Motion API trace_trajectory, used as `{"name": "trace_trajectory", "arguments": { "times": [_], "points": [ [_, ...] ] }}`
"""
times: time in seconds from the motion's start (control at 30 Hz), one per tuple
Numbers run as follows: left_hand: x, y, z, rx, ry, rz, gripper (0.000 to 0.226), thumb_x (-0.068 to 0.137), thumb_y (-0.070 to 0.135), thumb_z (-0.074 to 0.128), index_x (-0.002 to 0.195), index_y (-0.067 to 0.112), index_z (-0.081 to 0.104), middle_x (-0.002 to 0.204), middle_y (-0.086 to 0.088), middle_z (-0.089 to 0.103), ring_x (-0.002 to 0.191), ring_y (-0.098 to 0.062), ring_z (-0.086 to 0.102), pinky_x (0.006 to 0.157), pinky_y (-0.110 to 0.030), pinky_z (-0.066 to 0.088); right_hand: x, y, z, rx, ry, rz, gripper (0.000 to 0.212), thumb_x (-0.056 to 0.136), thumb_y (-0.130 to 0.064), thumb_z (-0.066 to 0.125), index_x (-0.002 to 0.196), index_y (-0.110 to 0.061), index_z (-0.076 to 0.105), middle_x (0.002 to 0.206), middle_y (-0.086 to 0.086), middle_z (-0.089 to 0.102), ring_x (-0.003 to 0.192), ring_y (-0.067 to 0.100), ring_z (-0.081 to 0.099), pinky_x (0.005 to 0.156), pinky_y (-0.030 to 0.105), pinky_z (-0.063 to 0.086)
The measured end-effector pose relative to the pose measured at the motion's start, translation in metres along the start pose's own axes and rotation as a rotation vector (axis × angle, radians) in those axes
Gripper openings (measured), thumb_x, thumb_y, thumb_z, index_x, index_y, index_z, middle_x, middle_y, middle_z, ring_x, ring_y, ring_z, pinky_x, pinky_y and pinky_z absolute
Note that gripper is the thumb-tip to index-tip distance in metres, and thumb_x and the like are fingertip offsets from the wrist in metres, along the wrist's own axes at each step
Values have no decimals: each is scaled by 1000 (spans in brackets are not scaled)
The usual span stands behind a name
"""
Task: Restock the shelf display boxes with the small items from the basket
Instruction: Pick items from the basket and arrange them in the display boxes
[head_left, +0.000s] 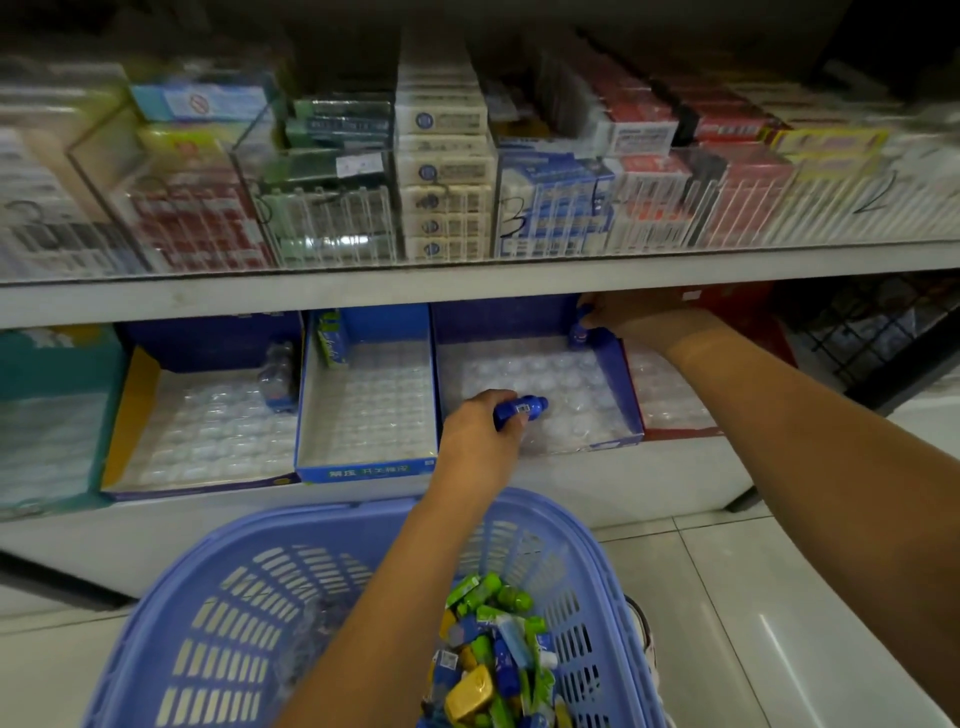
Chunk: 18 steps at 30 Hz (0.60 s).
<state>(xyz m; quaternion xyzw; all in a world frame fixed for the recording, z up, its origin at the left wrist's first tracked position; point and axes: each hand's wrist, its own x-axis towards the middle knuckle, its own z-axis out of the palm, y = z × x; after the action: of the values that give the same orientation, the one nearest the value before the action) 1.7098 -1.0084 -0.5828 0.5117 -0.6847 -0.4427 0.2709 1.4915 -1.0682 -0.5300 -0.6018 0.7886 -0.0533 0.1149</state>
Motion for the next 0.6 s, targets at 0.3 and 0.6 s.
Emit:
{"name": "trace_trajectory", "arguments": {
  "times": [0.3, 0.6],
  "points": [
    [-18, 21, -14, -385, 217, 168, 38, 80, -7, 67, 98, 26, 67, 99, 4, 68, 89, -11, 64, 78, -17, 51, -73, -42, -29, 635, -269, 60, 32, 89, -38, 60, 107, -11, 64, 93, 5, 71, 81, 19, 69, 71, 24, 57],
    [-31, 30, -11, -447, 169, 140, 29, 90, 15, 64, 119, 14, 64, 97, -1, 71, 86, -12, 69, 81, -24, 56, -97, -34, -27, 1040, -278, -147, 18, 72, -10, 76, 89, -15, 74, 92, 2, 75, 90, 11, 71, 71, 11, 53]
  ]
}}
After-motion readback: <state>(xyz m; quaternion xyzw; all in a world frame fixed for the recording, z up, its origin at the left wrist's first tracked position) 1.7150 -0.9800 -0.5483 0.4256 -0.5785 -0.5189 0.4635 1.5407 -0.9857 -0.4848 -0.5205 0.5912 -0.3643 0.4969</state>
